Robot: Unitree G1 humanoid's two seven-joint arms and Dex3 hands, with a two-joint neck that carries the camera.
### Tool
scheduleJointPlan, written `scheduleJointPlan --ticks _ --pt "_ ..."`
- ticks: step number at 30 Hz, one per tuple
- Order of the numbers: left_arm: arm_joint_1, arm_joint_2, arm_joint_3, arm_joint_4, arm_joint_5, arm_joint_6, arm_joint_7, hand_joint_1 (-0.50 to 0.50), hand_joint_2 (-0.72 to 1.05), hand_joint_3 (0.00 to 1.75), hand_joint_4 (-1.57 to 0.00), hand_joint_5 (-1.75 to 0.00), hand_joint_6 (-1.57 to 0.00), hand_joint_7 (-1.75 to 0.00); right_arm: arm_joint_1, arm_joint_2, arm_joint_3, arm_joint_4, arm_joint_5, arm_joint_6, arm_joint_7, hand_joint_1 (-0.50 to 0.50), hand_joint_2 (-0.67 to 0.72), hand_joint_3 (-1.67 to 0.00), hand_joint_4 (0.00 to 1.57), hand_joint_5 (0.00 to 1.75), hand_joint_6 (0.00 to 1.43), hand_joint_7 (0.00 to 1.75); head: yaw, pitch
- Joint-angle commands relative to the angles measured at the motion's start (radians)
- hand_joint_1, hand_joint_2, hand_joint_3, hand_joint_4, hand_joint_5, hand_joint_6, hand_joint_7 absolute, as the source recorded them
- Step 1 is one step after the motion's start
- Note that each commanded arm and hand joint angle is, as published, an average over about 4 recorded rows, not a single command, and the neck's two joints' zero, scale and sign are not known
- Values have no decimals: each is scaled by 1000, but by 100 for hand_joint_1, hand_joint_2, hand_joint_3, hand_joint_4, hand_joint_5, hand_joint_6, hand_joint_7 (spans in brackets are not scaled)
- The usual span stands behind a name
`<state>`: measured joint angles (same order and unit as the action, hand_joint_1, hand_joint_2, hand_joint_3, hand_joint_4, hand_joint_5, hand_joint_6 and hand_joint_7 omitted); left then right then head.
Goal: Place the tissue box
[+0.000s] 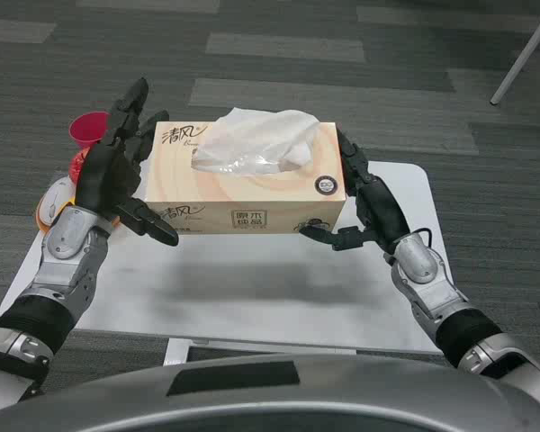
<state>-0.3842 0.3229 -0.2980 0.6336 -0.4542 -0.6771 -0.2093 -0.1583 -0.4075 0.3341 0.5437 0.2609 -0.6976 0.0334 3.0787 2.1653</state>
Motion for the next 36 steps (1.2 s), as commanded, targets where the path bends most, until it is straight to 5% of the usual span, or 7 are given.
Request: scheduleJointPlan --ticks 1,31,36 --pt "1 -9 -13 -12 -4 -10 13 50 -19 0 0 -51 0 -7 -4 -11 33 -41 -11 -6 -12 -46 -48 -63 0 39 0 9 -11 12" --pt "-8 -9 -46 16 -6 -1 13 50 -19 0 0 -44 0 -7 0 -7 20 -1 -11 -12 -8 -46 -41 -63 0 29 0 7 -16 4" --pt "-21 -12 -72 63 -6 13 13 50 -19 0 0 -41 0 -7 0 -4 12 51 -11 -33 -7 -46 -45 -63 0 39 0 7 -17 4"
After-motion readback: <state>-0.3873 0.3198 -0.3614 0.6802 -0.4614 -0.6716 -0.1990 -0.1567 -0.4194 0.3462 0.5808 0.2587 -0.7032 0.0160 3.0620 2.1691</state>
